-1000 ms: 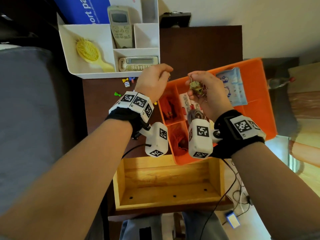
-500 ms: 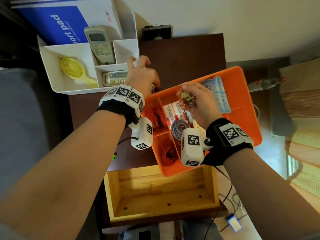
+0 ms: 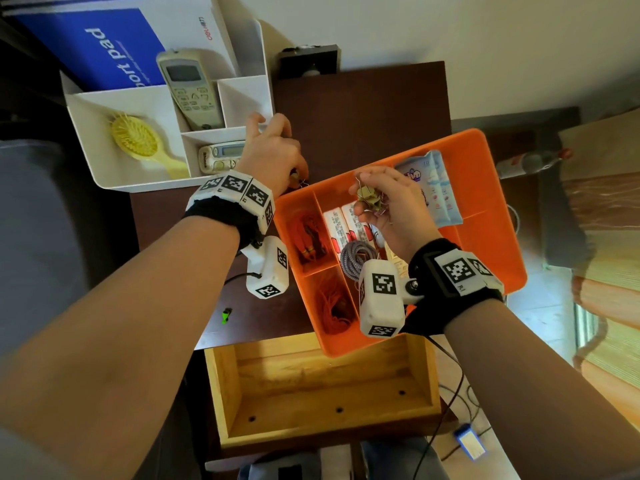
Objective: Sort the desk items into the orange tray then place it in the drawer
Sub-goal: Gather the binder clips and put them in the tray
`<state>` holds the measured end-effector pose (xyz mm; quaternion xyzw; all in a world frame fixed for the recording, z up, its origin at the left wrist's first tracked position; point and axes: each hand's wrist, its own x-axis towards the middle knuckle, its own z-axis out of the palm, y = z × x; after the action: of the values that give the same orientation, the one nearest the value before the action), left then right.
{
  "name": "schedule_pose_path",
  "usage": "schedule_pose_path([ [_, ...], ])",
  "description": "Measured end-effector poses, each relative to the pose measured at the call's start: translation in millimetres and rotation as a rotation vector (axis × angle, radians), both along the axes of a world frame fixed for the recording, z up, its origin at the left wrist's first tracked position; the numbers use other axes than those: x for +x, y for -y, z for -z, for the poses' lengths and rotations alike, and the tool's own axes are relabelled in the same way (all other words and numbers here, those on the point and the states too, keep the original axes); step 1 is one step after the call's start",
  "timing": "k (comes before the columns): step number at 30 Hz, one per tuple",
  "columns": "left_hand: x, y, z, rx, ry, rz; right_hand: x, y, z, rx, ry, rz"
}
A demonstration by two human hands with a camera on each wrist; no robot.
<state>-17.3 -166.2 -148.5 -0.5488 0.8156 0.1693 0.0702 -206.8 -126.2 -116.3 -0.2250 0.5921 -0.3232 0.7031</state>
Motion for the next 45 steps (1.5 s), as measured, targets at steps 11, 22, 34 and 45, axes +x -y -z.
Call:
schedule_pose_path([
  [11, 0, -4, -3, -0.072, -0.267, -0.269, 14, -3, -5, -0.003, -0.011, -0.033],
  [22, 3, -38, -18, -0.1, -0.779, -0.526, 33, -15, -12, 0.08, 0.102, 0.004],
  [34, -6, -79, -24, 0.048, -0.964, -0.645, 40, -29, -21, 0.171, 0.263, 0.047],
  [45, -15, -104, -31, 0.06, -0.956, -0.676, 30, -42, -28, 0.085, 0.217, -0.09],
])
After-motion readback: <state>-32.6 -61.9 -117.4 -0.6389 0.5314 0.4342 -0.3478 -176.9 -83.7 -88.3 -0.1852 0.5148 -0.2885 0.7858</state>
